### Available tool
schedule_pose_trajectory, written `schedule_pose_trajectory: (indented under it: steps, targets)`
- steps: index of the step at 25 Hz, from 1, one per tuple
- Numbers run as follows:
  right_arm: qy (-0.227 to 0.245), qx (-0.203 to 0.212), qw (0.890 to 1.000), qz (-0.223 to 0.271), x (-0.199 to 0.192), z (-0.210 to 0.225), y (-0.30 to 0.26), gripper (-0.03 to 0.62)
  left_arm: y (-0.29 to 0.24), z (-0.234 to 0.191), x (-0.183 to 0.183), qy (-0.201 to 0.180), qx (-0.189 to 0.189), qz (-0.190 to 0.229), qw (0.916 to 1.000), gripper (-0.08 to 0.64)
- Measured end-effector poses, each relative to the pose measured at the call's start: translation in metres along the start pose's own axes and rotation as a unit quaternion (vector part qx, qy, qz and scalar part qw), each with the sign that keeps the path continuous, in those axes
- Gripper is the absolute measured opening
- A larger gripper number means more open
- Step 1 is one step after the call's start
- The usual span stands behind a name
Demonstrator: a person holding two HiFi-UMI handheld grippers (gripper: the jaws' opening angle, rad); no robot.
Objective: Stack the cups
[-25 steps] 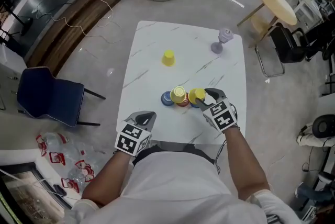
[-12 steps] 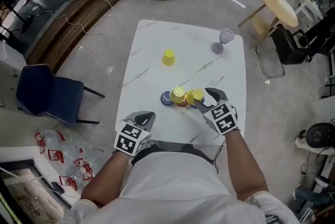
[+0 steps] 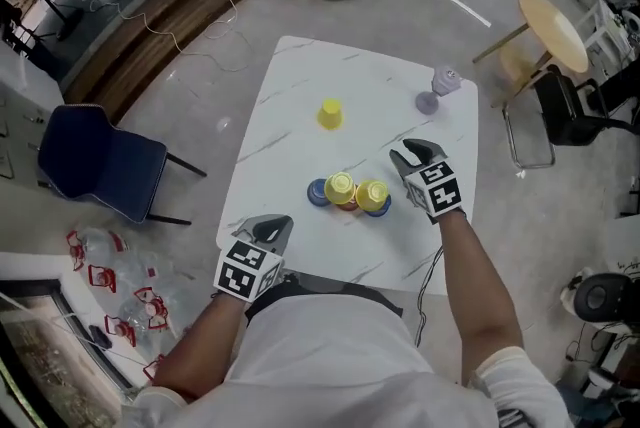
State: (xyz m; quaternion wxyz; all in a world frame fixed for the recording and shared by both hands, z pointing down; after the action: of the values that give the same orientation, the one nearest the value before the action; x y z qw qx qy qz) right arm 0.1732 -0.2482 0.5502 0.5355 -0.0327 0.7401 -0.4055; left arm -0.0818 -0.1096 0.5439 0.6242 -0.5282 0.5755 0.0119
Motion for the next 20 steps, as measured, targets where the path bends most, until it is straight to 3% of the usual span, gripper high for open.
schedule_pose_trajectory:
  steps: [5,14,20]
  targets:
    - [0.082,0.048,0.995,-0.02,0.021,-0.006,-0.063,0.164,0.009,0.0,-0.01,0.031,0.039,-0.003,0.9988,0.008]
    - [0.147,0.113,0.982,-0.03,0.068,-0.034,-0.149,0.238,0.034,-0.001,-0.044,0.08,0.103,-0.016,0.9913,0.008]
    - [0.197,0.129,0.97,-0.062,0.062,-0.042,-0.194,0.253,0.045,-0.009,-0.063,0.107,0.127,-0.022,0.9859,0.008]
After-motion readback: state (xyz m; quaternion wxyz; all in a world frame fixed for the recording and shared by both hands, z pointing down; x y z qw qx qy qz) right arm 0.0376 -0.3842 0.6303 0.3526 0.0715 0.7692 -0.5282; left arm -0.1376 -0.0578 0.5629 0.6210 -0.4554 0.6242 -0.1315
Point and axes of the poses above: the fingertips, and each gripper's own axes: y backward along the fingers, z to its right, x out of its top, the point moved 2 cm from there along y, backward along the fingers, and after that the axes turned 2 degrees about -x, right-handed, at the moved point
